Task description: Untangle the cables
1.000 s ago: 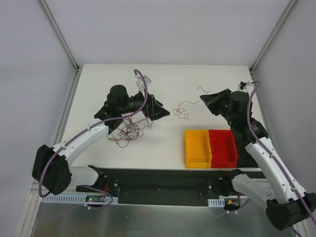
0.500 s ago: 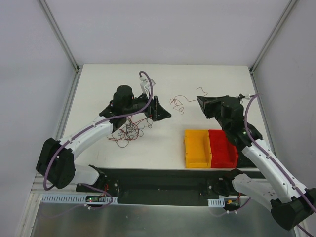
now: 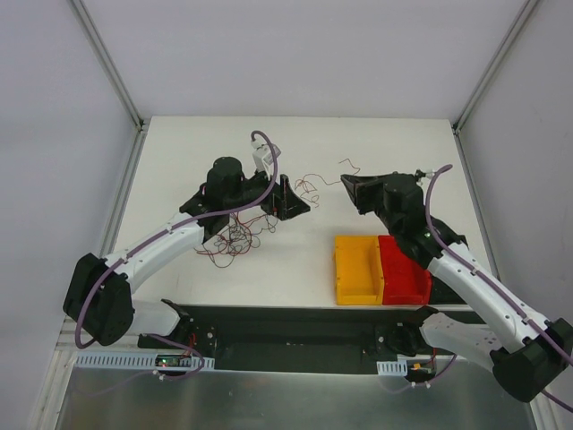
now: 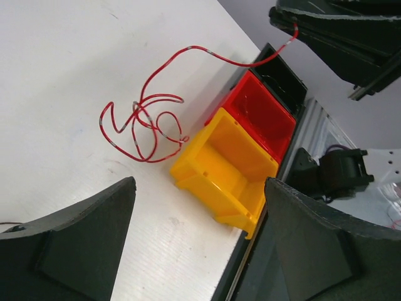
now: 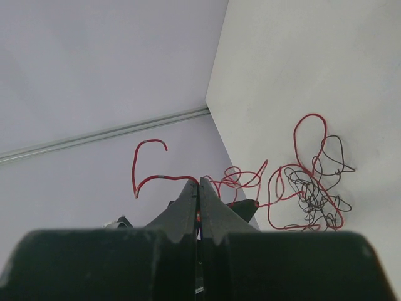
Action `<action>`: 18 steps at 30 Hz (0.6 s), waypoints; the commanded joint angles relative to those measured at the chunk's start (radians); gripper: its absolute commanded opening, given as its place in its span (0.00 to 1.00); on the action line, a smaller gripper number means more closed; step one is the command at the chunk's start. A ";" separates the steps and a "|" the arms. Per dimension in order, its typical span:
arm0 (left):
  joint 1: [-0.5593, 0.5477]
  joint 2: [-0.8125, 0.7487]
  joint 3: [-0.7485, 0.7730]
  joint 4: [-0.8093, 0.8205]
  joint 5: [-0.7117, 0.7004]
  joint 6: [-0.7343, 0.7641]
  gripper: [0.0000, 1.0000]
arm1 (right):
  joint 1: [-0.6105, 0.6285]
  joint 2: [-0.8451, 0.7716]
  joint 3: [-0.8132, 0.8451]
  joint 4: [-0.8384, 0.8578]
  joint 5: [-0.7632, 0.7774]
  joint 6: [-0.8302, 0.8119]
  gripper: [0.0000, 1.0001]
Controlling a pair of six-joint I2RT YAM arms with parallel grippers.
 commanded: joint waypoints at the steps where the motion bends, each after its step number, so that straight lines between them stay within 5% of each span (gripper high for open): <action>1: -0.004 -0.027 0.028 -0.041 -0.075 0.026 0.80 | 0.022 0.011 0.055 0.064 0.037 0.019 0.00; 18: -0.001 -0.029 0.044 -0.058 -0.091 0.033 0.80 | 0.091 0.042 0.084 0.133 0.022 0.020 0.00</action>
